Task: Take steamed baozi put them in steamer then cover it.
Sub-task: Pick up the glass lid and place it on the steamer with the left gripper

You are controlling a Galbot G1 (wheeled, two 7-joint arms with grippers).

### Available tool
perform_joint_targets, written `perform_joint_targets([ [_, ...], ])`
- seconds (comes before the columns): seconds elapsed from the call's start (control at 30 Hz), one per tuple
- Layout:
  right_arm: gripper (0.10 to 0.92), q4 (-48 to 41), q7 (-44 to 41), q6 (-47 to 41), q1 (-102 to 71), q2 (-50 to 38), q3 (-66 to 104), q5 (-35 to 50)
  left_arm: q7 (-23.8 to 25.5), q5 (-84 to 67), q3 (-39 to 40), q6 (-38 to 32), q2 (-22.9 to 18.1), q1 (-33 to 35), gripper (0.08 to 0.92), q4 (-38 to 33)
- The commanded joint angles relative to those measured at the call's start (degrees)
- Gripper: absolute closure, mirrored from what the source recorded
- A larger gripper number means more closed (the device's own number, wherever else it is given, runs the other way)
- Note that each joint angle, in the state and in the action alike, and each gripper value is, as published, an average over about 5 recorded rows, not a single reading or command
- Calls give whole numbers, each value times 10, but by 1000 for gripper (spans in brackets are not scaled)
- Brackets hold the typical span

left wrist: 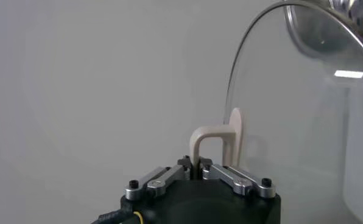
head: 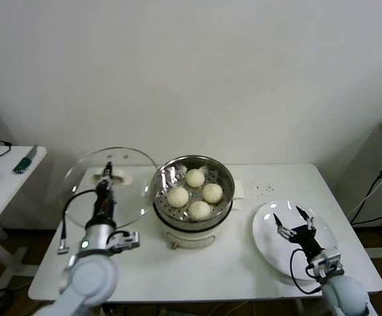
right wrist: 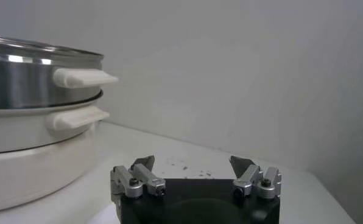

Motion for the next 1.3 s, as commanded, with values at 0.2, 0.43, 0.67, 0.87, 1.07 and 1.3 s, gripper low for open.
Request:
perform_joint_targets([
  [0.2, 203, -5, 1, 1, 7, -4, 7, -2, 111, 108, 157, 28, -178, -188, 854, 121],
  [0.43, 203, -4, 0, 4, -4, -3, 18, -5, 119, 136, 159, 28, -229, -175, 854, 158],
  [0.67, 203, -4, -2, 9, -16, 1, 29, -9, 117, 146, 152, 28, -269, -163, 854, 179],
  [0.87, 203, -5, -3, 12, -20, 6, 32, -14, 114, 155, 143, 28, -301, -153, 854, 195],
  [1.07, 203, -5, -4, 14, -22, 9, 36, -15, 99, 158, 145, 28, -321, -150, 854, 214],
  [1.3, 203, -10, -7, 18, -24, 13, 41, -19, 96, 155, 150, 28, -322, -158, 854, 234],
])
